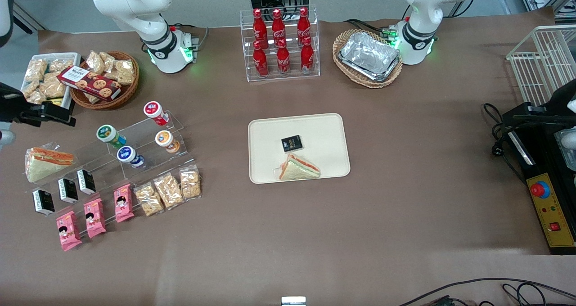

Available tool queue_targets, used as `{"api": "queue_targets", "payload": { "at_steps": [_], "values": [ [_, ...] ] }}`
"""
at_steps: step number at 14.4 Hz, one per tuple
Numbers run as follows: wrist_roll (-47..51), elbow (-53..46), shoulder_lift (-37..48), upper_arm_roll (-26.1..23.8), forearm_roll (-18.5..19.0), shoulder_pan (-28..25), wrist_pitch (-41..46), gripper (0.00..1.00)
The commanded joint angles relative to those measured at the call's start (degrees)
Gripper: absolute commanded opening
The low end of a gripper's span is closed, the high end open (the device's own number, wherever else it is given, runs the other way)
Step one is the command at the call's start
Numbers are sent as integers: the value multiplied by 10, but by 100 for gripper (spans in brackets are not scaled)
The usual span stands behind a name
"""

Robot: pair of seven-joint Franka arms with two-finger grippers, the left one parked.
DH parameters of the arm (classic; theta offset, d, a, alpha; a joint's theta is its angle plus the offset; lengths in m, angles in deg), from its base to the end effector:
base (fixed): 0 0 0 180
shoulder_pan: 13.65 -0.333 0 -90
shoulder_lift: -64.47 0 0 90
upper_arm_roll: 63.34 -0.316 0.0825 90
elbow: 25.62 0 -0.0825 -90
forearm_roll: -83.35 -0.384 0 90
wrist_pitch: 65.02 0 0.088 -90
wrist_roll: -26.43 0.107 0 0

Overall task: Place green gum on tray
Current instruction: 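Move the right gripper over the acrylic rack toward the green gum bottle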

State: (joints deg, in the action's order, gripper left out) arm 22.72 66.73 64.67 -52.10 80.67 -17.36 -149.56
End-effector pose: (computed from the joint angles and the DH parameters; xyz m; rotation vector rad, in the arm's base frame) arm 0.5373 -0.0658 0.5997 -3.0735 0.1003 0.1965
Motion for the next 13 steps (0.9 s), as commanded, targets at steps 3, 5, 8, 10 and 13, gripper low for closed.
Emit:
{"api": "queue_targets", "payload": {
  "at_steps": [3, 5, 8, 10, 13],
  "values": [
    [-16, 55, 59, 5, 11, 2, 12, 100],
    [-20, 140, 125, 5, 13, 2, -34, 100],
    [-20, 285, 240, 2, 55, -4, -116, 100],
    [-23, 294, 250, 1, 67, -4, -119, 100],
    [-30, 299, 246, 2, 67, -3, -125, 100]
  ]
}}
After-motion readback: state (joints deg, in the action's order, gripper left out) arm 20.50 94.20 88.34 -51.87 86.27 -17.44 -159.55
